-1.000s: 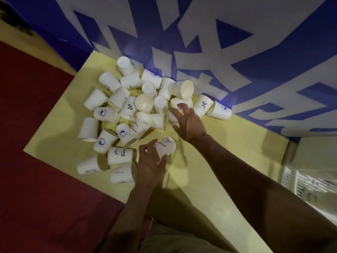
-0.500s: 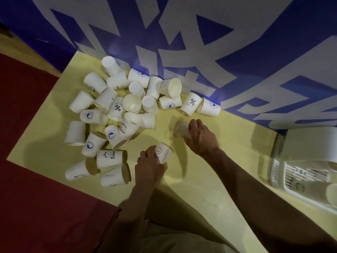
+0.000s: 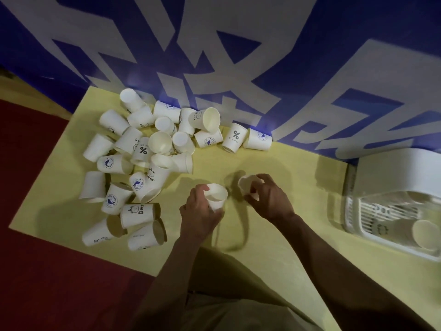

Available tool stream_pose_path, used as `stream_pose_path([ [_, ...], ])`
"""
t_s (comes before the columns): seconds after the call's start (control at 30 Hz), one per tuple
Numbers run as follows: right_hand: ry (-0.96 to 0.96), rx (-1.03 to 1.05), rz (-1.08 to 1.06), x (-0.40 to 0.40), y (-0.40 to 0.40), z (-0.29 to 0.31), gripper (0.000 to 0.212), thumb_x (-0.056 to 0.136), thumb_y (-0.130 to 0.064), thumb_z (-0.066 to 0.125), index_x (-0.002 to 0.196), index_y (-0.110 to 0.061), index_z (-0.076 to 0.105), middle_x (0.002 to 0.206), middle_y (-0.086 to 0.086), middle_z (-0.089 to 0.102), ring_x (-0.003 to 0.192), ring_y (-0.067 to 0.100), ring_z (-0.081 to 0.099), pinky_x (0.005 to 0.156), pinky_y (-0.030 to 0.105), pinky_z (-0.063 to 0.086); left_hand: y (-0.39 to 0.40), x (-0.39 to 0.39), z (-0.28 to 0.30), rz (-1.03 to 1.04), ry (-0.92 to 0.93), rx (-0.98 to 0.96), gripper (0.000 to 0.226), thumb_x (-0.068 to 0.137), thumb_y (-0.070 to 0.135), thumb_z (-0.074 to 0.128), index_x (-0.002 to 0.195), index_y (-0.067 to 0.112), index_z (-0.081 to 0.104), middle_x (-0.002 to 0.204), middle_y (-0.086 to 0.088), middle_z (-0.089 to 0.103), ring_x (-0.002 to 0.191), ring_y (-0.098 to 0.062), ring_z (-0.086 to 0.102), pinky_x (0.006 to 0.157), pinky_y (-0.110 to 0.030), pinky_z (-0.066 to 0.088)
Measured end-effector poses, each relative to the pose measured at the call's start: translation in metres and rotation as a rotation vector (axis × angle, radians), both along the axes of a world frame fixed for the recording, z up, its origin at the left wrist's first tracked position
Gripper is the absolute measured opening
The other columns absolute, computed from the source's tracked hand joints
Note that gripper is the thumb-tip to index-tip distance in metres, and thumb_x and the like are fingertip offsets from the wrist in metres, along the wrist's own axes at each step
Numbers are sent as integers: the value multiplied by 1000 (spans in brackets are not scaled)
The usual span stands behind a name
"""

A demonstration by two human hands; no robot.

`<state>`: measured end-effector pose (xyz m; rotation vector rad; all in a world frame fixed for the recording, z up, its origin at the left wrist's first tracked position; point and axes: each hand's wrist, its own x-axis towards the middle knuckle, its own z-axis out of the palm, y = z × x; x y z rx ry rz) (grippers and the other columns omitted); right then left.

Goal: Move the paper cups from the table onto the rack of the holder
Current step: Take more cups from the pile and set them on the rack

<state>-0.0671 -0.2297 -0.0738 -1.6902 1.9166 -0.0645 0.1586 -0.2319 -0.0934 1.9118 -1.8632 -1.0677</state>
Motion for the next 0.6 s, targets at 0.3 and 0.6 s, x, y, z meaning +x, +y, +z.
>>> stream_pose_path([
  [0.3, -110, -338, -208, -53, 78, 47, 65, 82, -40, 81, 135, -24, 45, 129, -4, 46, 88, 25, 63, 58, 40, 59, 19, -58, 43, -224, -4, -94, 84, 75, 40, 80, 143, 39, 31, 123, 9, 38, 109, -19, 53, 78, -32, 51],
  [0.6, -173, -397, -322, -150, 184, 81, 67, 79, -19, 81, 141, -20, 53, 130, 8, 41, 106, 23, 58, 91, 33, 56, 80, -178, 86, -403, 6, -168, 81, 79, 56, 73, 145, 37, 28, 131, 11, 40, 119, -13, 44, 89, -37, 53],
])
